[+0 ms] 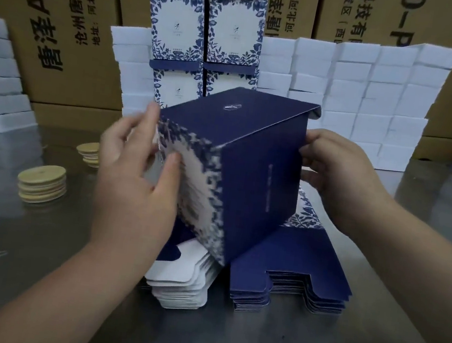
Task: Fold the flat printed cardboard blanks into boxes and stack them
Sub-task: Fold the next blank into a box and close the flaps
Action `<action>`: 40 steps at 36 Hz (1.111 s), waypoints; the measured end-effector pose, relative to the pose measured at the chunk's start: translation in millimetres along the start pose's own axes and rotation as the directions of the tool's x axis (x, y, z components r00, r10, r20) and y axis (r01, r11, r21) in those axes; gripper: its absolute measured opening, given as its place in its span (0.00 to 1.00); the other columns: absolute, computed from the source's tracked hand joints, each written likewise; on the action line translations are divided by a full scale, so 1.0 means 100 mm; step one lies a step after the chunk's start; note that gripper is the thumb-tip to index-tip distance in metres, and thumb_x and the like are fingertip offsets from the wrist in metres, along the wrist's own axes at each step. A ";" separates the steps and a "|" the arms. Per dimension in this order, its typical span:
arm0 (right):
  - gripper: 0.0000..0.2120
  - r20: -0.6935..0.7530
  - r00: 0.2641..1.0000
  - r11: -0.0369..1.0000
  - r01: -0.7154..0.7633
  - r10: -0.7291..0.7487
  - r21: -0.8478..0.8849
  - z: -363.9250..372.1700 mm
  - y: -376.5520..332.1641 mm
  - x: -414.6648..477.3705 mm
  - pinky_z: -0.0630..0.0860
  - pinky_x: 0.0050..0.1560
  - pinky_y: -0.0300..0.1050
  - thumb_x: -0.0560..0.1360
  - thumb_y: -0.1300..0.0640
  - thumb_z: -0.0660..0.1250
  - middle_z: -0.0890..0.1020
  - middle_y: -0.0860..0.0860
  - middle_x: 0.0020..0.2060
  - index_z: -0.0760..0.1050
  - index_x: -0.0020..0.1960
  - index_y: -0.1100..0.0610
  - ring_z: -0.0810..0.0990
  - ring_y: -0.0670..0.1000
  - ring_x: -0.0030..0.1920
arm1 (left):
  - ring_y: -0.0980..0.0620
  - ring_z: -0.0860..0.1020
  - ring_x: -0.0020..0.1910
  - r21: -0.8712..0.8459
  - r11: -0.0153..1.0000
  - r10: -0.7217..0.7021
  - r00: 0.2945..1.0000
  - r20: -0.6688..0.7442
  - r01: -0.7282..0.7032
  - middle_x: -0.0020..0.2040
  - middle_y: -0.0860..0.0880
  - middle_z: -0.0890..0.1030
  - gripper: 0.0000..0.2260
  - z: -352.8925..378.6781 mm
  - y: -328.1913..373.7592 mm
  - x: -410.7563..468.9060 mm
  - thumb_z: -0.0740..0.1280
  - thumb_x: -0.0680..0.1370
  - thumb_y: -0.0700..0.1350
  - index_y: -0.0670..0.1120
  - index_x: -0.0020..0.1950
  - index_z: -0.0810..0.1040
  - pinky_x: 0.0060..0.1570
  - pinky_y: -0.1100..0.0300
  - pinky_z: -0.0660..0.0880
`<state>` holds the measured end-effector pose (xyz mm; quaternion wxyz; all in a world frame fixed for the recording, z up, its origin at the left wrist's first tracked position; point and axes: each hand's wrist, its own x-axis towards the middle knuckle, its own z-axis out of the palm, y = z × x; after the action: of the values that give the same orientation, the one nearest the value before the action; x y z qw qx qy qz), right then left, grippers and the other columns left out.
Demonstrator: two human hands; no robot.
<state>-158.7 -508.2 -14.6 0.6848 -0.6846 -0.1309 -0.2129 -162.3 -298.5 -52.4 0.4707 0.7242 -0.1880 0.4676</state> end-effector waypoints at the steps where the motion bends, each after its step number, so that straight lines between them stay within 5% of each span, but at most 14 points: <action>1: 0.05 0.017 1.000 1.000 0.018 -0.018 0.003 0.00 -0.01 -0.01 0.73 0.39 0.41 0.65 0.62 0.62 0.79 0.49 0.33 0.75 0.37 0.55 0.75 0.49 0.36 | 0.69 0.73 0.54 -0.017 0.999 -0.039 0.999 -0.003 0.039 0.57 0.69 0.68 0.20 0.00 -0.02 0.01 0.63 0.79 0.46 0.68 0.62 0.65 0.55 0.73 0.69; 6: 0.07 0.147 0.984 0.995 0.098 -0.099 0.015 0.03 0.00 -0.05 0.70 0.57 0.52 0.61 0.59 0.67 0.79 0.49 0.41 0.74 0.39 0.55 0.77 0.52 0.47 | 0.42 0.79 0.49 -0.252 0.905 -0.335 0.939 0.077 0.343 0.47 0.46 0.81 0.11 0.01 -0.06 0.03 0.60 0.80 0.47 0.57 0.55 0.79 0.47 0.43 0.76; 10: 0.40 0.271 0.962 0.997 0.049 -0.033 -0.052 -0.01 0.10 -0.04 0.64 0.70 0.57 0.56 0.52 0.75 0.73 0.50 0.67 0.68 0.66 0.58 0.69 0.51 0.69 | 0.61 0.81 0.42 -0.470 0.751 -0.425 0.885 0.191 0.463 0.42 0.58 0.83 0.15 0.04 0.00 0.05 0.55 0.80 0.50 0.57 0.47 0.83 0.35 0.66 0.75; 13: 0.61 0.359 0.933 0.997 -0.020 0.043 -0.068 -0.03 0.12 -0.03 0.60 0.72 0.58 0.47 0.42 0.81 0.65 0.50 0.73 0.58 0.75 0.52 0.62 0.53 0.74 | 0.57 0.79 0.55 -0.499 0.740 -0.332 0.890 0.313 0.451 0.55 0.55 0.82 0.19 0.03 0.00 0.01 0.54 0.76 0.56 0.54 0.59 0.78 0.49 0.62 0.77; 15: 0.59 0.418 0.908 0.998 -0.014 0.040 -0.065 -0.07 0.13 -0.03 0.65 0.70 0.53 0.50 0.37 0.80 0.69 0.49 0.71 0.59 0.74 0.51 0.66 0.51 0.72 | 0.46 0.74 0.63 -0.482 0.752 -0.278 0.879 0.387 0.450 0.62 0.49 0.78 0.24 0.01 0.01 0.00 0.57 0.74 0.59 0.51 0.67 0.72 0.61 0.42 0.72; 17: 0.52 0.458 0.888 0.997 -0.018 0.051 -0.076 -0.08 0.15 -0.05 0.73 0.60 0.43 0.54 0.37 0.79 0.77 0.46 0.64 0.63 0.71 0.53 0.75 0.47 0.64 | 0.40 0.71 0.66 -0.419 0.794 -0.241 0.860 0.450 0.441 0.66 0.47 0.74 0.32 0.00 0.03 -0.01 0.63 0.68 0.61 0.51 0.70 0.68 0.64 0.35 0.66; 21: 0.47 0.466 0.883 0.996 -0.008 0.051 -0.094 -0.11 0.15 -0.07 0.76 0.54 0.38 0.54 0.34 0.77 0.81 0.44 0.58 0.67 0.66 0.53 0.78 0.46 0.59 | 0.53 0.73 0.64 -0.348 0.857 -0.193 0.861 0.470 0.381 0.64 0.54 0.75 0.31 0.03 0.05 -0.03 0.68 0.68 0.53 0.52 0.70 0.66 0.63 0.49 0.72; 25: 0.52 0.412 0.903 0.984 -0.062 0.125 -0.164 -0.14 0.14 -0.02 0.68 0.63 0.50 0.59 0.30 0.72 0.68 0.44 0.70 0.57 0.76 0.48 0.70 0.45 0.67 | 0.59 0.80 0.49 -0.501 0.742 -0.248 0.876 0.413 0.446 0.50 0.57 0.82 0.16 0.04 0.00 0.01 0.62 0.70 0.45 0.55 0.56 0.77 0.43 0.65 0.78; 27: 0.48 0.390 0.909 0.981 -0.085 0.148 -0.173 -0.13 0.14 0.00 0.66 0.56 0.46 0.61 0.29 0.69 0.70 0.42 0.69 0.60 0.74 0.47 0.73 0.45 0.62 | 0.60 0.81 0.43 -0.542 0.697 -0.302 0.878 0.371 0.469 0.45 0.57 0.83 0.13 0.05 -0.04 0.03 0.60 0.69 0.44 0.56 0.48 0.80 0.36 0.67 0.75; 29: 0.56 0.330 0.929 0.980 -0.124 0.169 -0.153 -0.13 0.17 0.01 0.67 0.47 0.41 0.45 0.23 0.70 0.74 0.42 0.64 0.69 0.68 0.46 0.76 0.45 0.52 | 0.61 0.81 0.41 -0.549 0.688 -0.344 0.880 0.329 0.474 0.44 0.57 0.83 0.14 0.07 -0.08 0.03 0.59 0.71 0.43 0.56 0.47 0.80 0.34 0.68 0.74; 31: 0.43 0.252 0.958 0.987 -0.111 0.136 -0.113 -0.13 0.20 0.01 0.68 0.43 0.38 0.49 0.25 0.70 0.79 0.42 0.57 0.74 0.59 0.45 0.77 0.42 0.44 | 0.62 0.80 0.42 -0.555 0.672 -0.389 0.871 0.299 0.491 0.45 0.58 0.83 0.15 0.08 -0.10 0.04 0.57 0.76 0.40 0.55 0.52 0.79 0.34 0.69 0.74; 33: 0.32 0.172 0.979 0.986 -0.083 0.108 -0.146 -0.16 0.23 0.02 0.70 0.49 0.40 0.58 0.34 0.68 0.78 0.43 0.57 0.72 0.59 0.45 0.77 0.39 0.48 | 0.63 0.80 0.43 -0.550 0.663 -0.421 0.860 0.288 0.508 0.47 0.58 0.83 0.17 0.10 -0.12 0.05 0.56 0.78 0.38 0.54 0.57 0.78 0.35 0.70 0.74; 37: 0.44 0.148 0.984 0.986 -0.077 0.099 -0.148 -0.17 0.23 0.00 0.68 0.64 0.49 0.58 0.38 0.77 0.70 0.45 0.67 0.63 0.70 0.44 0.71 0.39 0.61 | 0.67 0.79 0.42 -0.479 0.726 -0.445 0.868 0.221 0.494 0.44 0.63 0.82 0.14 0.12 -0.15 0.06 0.58 0.79 0.38 0.54 0.55 0.76 0.36 0.73 0.74; 40: 0.53 0.215 0.970 0.978 -0.068 0.110 -0.196 -0.13 0.19 -0.02 0.63 0.69 0.57 0.52 0.34 0.72 0.68 0.43 0.70 0.58 0.74 0.43 0.69 0.44 0.68 | 0.62 0.79 0.46 -0.408 0.770 -0.462 0.870 0.175 0.491 0.47 0.58 0.82 0.10 0.13 -0.18 0.06 0.63 0.78 0.40 0.55 0.54 0.75 0.43 0.68 0.75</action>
<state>-152.5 -521.3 -32.7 0.6071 -0.7707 -0.1560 -0.1143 -139.9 -300.0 -58.0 0.7183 0.6372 -0.1140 0.2549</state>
